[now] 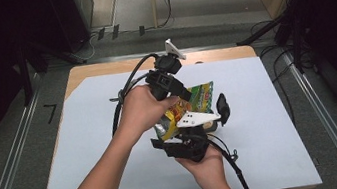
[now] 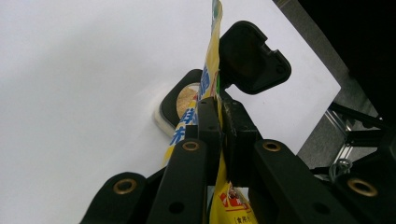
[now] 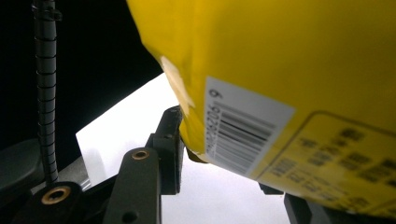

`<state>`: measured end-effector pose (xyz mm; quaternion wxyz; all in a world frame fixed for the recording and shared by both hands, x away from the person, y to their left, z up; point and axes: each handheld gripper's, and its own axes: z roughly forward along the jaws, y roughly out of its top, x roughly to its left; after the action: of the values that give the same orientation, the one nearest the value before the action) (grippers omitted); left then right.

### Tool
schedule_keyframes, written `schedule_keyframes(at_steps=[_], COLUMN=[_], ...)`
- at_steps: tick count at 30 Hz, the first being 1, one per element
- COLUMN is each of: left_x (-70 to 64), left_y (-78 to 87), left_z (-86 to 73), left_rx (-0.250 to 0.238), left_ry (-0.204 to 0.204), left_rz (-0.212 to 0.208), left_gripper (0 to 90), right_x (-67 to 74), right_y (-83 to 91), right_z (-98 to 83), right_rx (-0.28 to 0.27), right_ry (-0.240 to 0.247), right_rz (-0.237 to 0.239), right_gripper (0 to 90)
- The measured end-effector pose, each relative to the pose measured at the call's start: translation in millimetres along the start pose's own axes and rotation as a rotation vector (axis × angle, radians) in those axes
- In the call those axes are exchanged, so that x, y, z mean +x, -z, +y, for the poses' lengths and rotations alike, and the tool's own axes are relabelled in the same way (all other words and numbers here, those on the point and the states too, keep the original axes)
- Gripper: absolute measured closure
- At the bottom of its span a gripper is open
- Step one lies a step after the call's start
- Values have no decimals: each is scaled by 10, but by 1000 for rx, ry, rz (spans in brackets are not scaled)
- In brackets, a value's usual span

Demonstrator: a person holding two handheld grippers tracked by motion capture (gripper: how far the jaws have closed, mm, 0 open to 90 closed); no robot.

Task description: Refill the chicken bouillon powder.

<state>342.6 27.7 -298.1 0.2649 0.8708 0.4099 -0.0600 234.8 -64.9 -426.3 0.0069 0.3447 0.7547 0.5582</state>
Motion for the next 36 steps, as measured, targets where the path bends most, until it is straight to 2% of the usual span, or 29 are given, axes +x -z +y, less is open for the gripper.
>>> schedule_keyframes(at_steps=[17, 36], left_x=[39, 43], left_y=[49, 41], left_z=[-67, -60], left_rx=[-19, -17], left_ry=[3, 6], left_rz=[-17, -20], left_gripper=[875, 875], right_x=[34, 30], right_y=[-11, -3], right_z=[-5, -1], right_rx=[8, 10], right_ry=[41, 38], right_rz=[-8, -8], right_gripper=[612, 613])
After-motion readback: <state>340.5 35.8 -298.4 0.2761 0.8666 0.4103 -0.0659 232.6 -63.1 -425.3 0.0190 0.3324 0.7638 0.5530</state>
